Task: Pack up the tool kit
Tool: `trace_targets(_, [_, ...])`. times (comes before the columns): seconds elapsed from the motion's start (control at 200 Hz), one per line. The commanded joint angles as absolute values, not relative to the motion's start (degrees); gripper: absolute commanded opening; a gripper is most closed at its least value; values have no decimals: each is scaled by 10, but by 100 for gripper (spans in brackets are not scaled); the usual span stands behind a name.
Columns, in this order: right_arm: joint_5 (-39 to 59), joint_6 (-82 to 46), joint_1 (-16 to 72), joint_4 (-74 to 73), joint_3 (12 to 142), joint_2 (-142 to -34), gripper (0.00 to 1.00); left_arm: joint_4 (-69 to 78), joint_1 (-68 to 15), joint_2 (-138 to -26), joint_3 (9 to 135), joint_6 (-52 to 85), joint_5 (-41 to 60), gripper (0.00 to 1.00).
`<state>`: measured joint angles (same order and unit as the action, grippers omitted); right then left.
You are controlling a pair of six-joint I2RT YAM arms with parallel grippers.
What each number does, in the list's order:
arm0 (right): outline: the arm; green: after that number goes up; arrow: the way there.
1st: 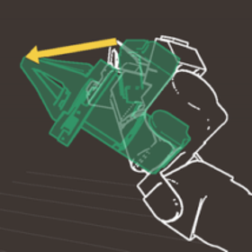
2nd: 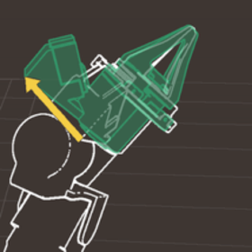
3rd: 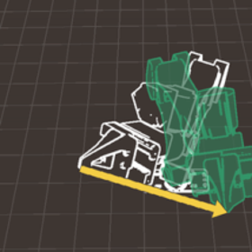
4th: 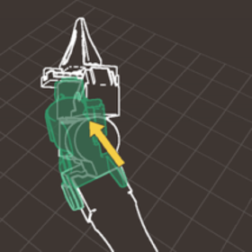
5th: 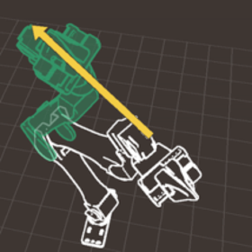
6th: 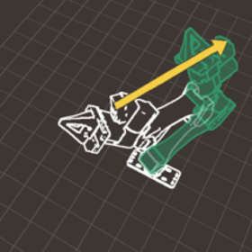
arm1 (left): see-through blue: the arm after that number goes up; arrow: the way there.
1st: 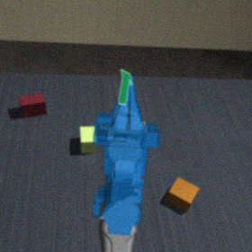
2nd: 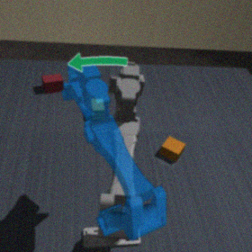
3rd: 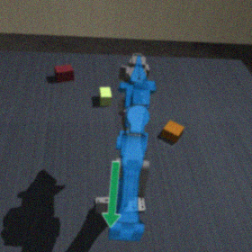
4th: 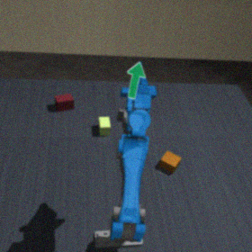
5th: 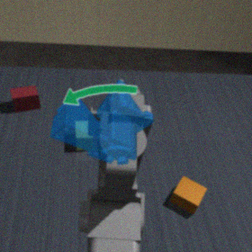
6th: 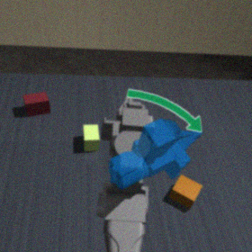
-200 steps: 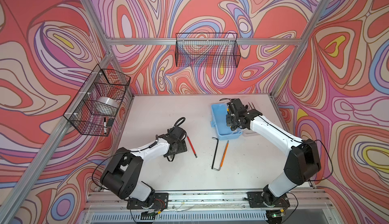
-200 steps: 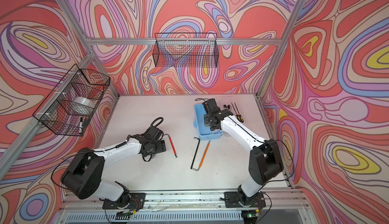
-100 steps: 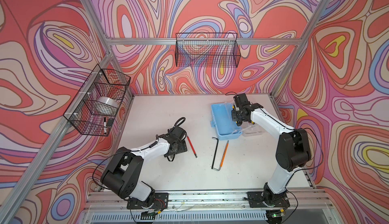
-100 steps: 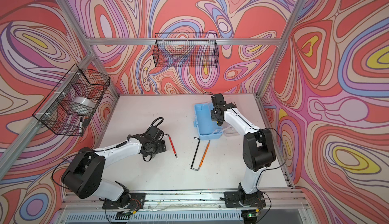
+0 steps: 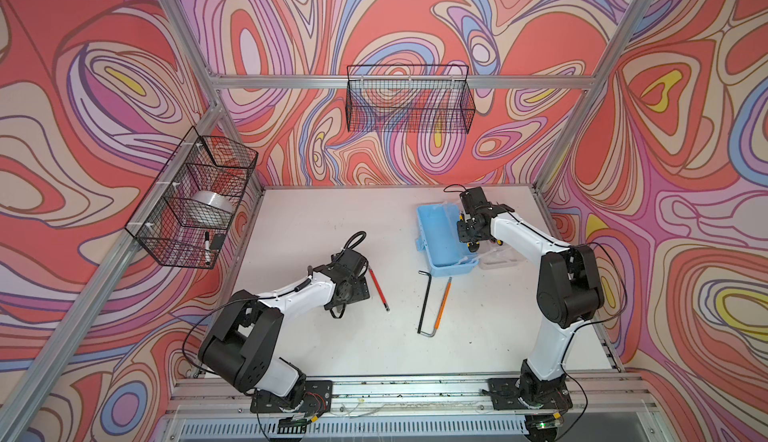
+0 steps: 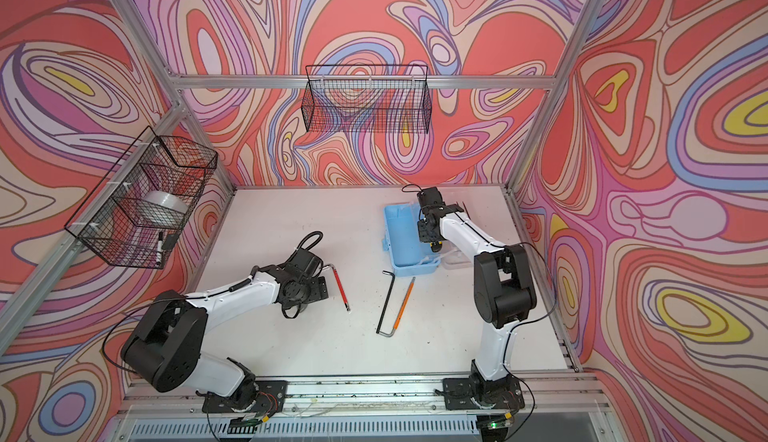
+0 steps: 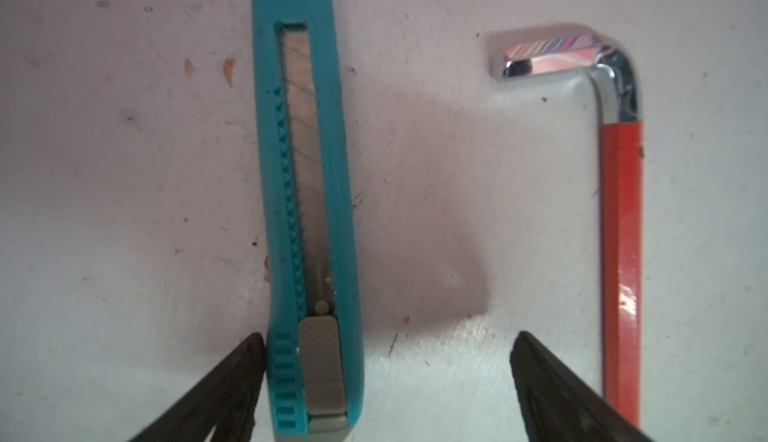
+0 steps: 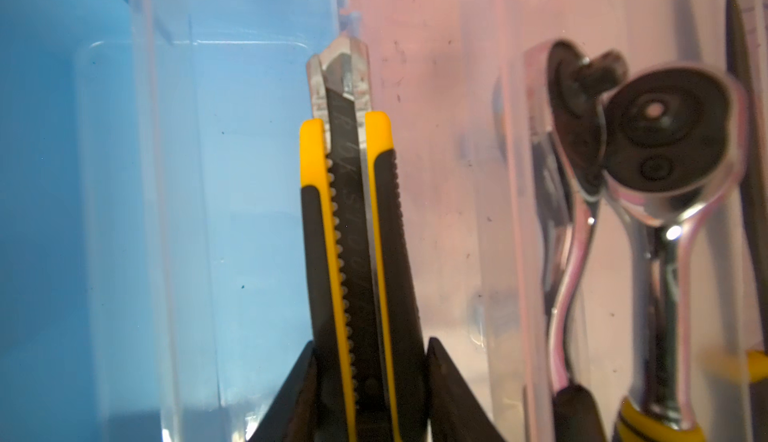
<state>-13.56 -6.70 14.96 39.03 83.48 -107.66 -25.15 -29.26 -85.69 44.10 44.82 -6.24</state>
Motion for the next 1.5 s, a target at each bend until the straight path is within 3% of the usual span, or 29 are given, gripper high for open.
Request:
trace_targets(0.0, [-141,-69,144,390,848,-1077,44,-252,-291,-865,444,453,-68,89])
trace_targets(0.11, [-130,-79,145,387,848,-1066,52,-253,-291,-871,447,451,-66,85])
trace_targets(0.26, [-112,-92,144,386,848,-1042,55,-264,-290,-880,451,457,-75,84])
trace_targets(1.071, [-41,-132,144,370,789,-934,56,-275,-269,-897,469,473,-113,83])
trace_targets(1.232, [-39,-137,145,365,771,-917,56,-277,-269,-920,482,464,-103,74])
trace_targets(1.497, [-36,-141,145,366,771,-911,56,-273,-268,-923,480,452,-90,47])
